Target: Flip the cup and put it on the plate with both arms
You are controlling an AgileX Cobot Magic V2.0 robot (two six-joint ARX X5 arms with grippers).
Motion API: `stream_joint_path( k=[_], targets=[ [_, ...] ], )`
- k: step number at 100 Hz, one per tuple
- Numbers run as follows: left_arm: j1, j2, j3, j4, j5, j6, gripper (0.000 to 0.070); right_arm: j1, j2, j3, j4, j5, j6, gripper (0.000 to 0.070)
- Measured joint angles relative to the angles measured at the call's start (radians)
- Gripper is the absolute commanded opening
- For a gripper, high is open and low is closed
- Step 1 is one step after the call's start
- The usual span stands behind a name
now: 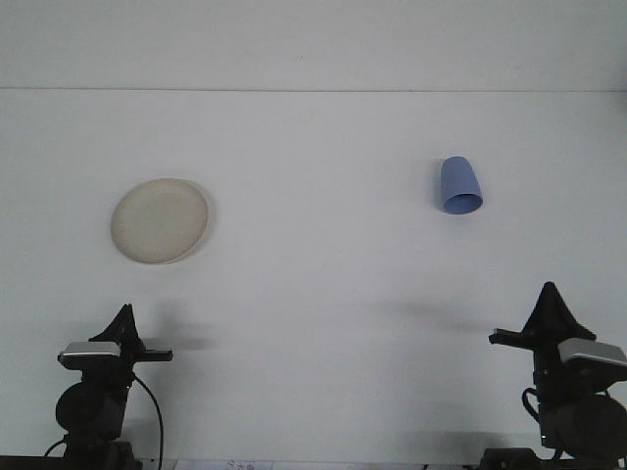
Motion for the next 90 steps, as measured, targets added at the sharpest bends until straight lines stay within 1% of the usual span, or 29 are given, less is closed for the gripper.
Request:
stream_joint_path(
  k=[3, 6, 10, 18, 20, 22, 35, 49, 67, 84, 90],
  targets=[
    [0.000, 0.000, 0.000, 0.000, 0.000, 0.000, 0.0016, 0.000, 0.040, 0.051, -0.031, 0.000, -0.024, 0.0047],
    [0.000, 0.000, 0.000, 0.000, 0.000, 0.000, 0.0016, 0.000, 0.084, 0.107, -0.069, 0.000, -0.051, 0.0106],
    [0.000, 0.000, 0.000, 0.000, 0.000, 0.000, 0.0016, 0.000, 0.124, 0.155, -0.103, 0.000, -0.074, 0.0219],
    [0.000, 0.000, 0.000, 0.000, 0.000, 0.000, 0.0016, 0.000, 0.199, 0.235, -0.153, 0.000, -0.112, 0.0485],
    [0.000, 0.000, 0.000, 0.000, 0.000, 0.000, 0.0016, 0.000, 0.209, 0.242, -0.156, 0.000, -0.115, 0.0533],
    [0.000, 0.000, 0.000, 0.000, 0.000, 0.000, 0.0016, 0.000, 0.224, 0.249, -0.158, -0.001, -0.120, 0.0561],
    [0.000, 0.000, 0.000, 0.000, 0.000, 0.000, 0.0016, 0.000, 0.287, 0.249, -0.171, -0.026, -0.137, 0.0567],
    [0.000, 0.000, 0.000, 0.000, 0.000, 0.000, 0.0016, 0.003, 0.363, 0.245, -0.116, -0.028, -0.175, 0.0566],
    [0.000, 0.000, 0.000, 0.000, 0.000, 0.000, 0.0016, 0.010, 0.469, 0.176, 0.083, -0.031, -0.242, 0.0566],
    [0.000, 0.000, 0.000, 0.000, 0.000, 0.000, 0.0016, 0.008, 0.600, 0.029, 0.343, -0.079, -0.285, 0.0566],
    [0.000, 0.000, 0.000, 0.000, 0.000, 0.000, 0.0016, 0.000, 0.650, 0.002, 0.419, -0.084, -0.290, 0.0566]
  ],
)
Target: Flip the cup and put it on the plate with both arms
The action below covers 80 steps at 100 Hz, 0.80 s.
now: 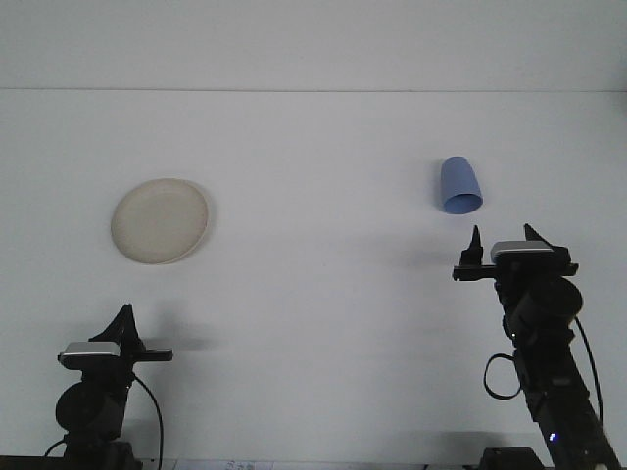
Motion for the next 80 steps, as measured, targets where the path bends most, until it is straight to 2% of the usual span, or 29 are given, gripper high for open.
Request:
stream_joint_path(
  k=[28, 56, 80],
  targets=[
    [0.000, 0.000, 0.000, 0.000, 0.000, 0.000, 0.0016, -0.089, 0.309, -0.005, 0.283, -0.051, 0.002, 0.0561],
    [0.000, 0.000, 0.000, 0.000, 0.000, 0.000, 0.0016, -0.143, 0.549, -0.005, 0.475, -0.133, 0.021, 0.0559],
    [0.000, 0.000, 0.000, 0.000, 0.000, 0.000, 0.0016, -0.162, 0.683, 0.077, 0.490, -0.159, 0.039, 0.0559]
  ],
)
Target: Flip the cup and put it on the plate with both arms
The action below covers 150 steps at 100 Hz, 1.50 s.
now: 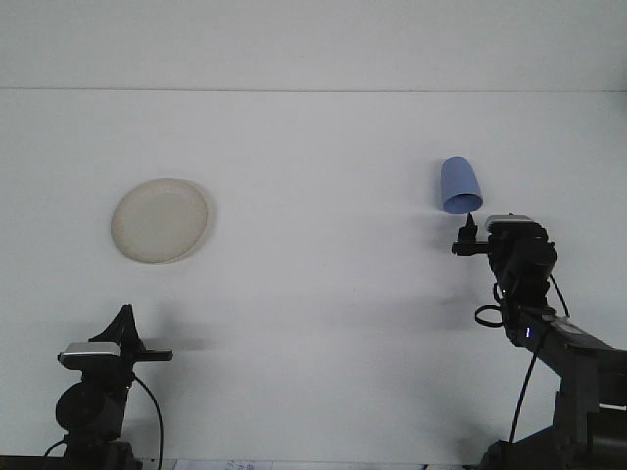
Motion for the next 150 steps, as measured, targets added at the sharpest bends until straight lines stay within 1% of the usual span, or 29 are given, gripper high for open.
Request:
stream_joint_path(
  k=[7, 31, 38, 52, 60, 66, 75, 83, 94, 103, 110, 116, 128, 132, 144, 150],
  targets=[
    [0.000, 0.000, 0.000, 0.000, 0.000, 0.000, 0.0016, -0.003, 0.030, 0.036, 0.002, -0.020, 0.000, 0.0559],
    [0.000, 0.000, 0.000, 0.000, 0.000, 0.000, 0.0016, -0.014, 0.139, 0.132, 0.000, -0.025, 0.000, 0.0559],
    [0.000, 0.000, 0.000, 0.000, 0.000, 0.000, 0.0016, -0.015, 0.166, 0.163, -0.003, -0.039, 0.000, 0.0559],
    [0.000, 0.000, 0.000, 0.000, 0.000, 0.000, 0.0016, -0.016, 0.216, 0.233, -0.004, -0.044, 0.000, 0.0559],
    [0.000, 0.000, 0.000, 0.000, 0.000, 0.000, 0.0016, -0.019, 0.253, 0.282, -0.026, -0.066, 0.000, 0.0559],
    [0.000, 0.000, 0.000, 0.000, 0.000, 0.000, 0.0016, -0.020, 0.278, 0.311, -0.038, -0.069, 0.000, 0.0557],
    [0.000, 0.000, 0.000, 0.000, 0.000, 0.000, 0.0016, -0.020, 0.309, 0.345, -0.051, -0.069, -0.002, 0.0530],
    [0.000, 0.000, 0.000, 0.000, 0.000, 0.000, 0.0016, -0.021, 0.330, 0.371, -0.053, -0.069, -0.007, 0.0523],
    [0.000, 0.000, 0.000, 0.000, 0.000, 0.000, 0.0016, -0.021, 0.340, 0.390, -0.053, -0.082, -0.013, 0.0453],
    [0.000, 0.000, 0.000, 0.000, 0.000, 0.000, 0.0016, -0.021, 0.353, 0.407, -0.051, -0.112, -0.018, 0.0427],
    [0.000, 0.000, 0.000, 0.000, 0.000, 0.000, 0.0016, -0.021, 0.371, 0.412, -0.050, -0.121, -0.021, 0.0367],
    [0.000, 0.000, 0.000, 0.000, 0.000, 0.000, 0.0016, -0.021, 0.382, 0.412, -0.051, -0.121, -0.028, 0.0275],
    [0.000, 0.000, 0.000, 0.000, 0.000, 0.000, 0.0016, -0.021, 0.388, 0.412, -0.026, -0.121, -0.036, 0.0058],
    [0.000, 0.000, 0.000, 0.000, 0.000, 0.000, 0.0016, -0.021, 0.388, 0.412, -0.002, -0.122, -0.038, 0.0004],
    [0.000, 0.000, 0.000, 0.000, 0.000, 0.000, 0.0016, -0.021, 0.388, 0.414, 0.000, -0.129, -0.040, 0.0000],
    [0.000, 0.000, 0.000, 0.000, 0.000, 0.000, 0.0016, -0.022, 0.388, 0.414, -0.003, -0.145, -0.040, 0.0000]
  ],
)
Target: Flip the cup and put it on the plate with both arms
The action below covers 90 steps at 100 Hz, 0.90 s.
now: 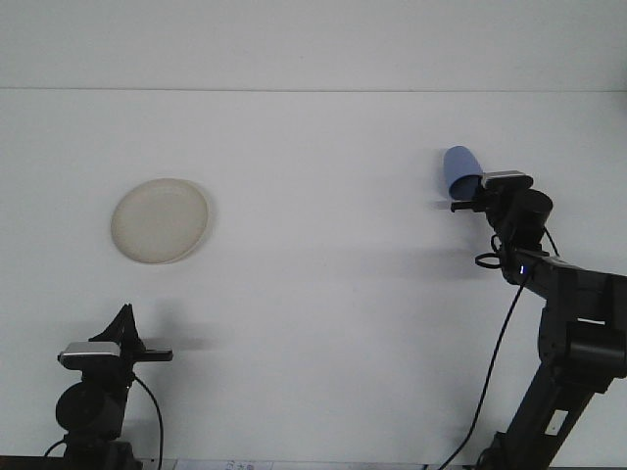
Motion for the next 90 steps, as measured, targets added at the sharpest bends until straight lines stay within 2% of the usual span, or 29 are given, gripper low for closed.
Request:
stream_joint_path(
  k=[22, 42, 54, 70, 90],
  targets=[
    [0.000, 0.000, 0.000, 0.000, 0.000, 0.000, 0.0016, 0.000, -0.010, 0.000, -0.034, -0.002, 0.002, 0.0000],
    [0.000, 0.000, 0.000, 0.000, 0.000, 0.000, 0.0016, 0.000, -0.151, 0.000, -0.240, -0.001, 0.002, 0.0000],
    [0.000, 0.000, 0.000, 0.000, 0.000, 0.000, 0.0016, 0.008, -0.303, 0.000, -0.432, 0.008, 0.002, 0.0000],
    [0.000, 0.000, 0.000, 0.000, 0.000, 0.000, 0.0016, 0.062, -0.525, 0.016, -0.762, 0.092, 0.002, 0.0000],
    [0.000, 0.000, 0.000, 0.000, 0.000, 0.000, 0.0016, 0.168, -0.729, 0.168, -1.200, 0.133, 0.002, 0.0000]
  ],
)
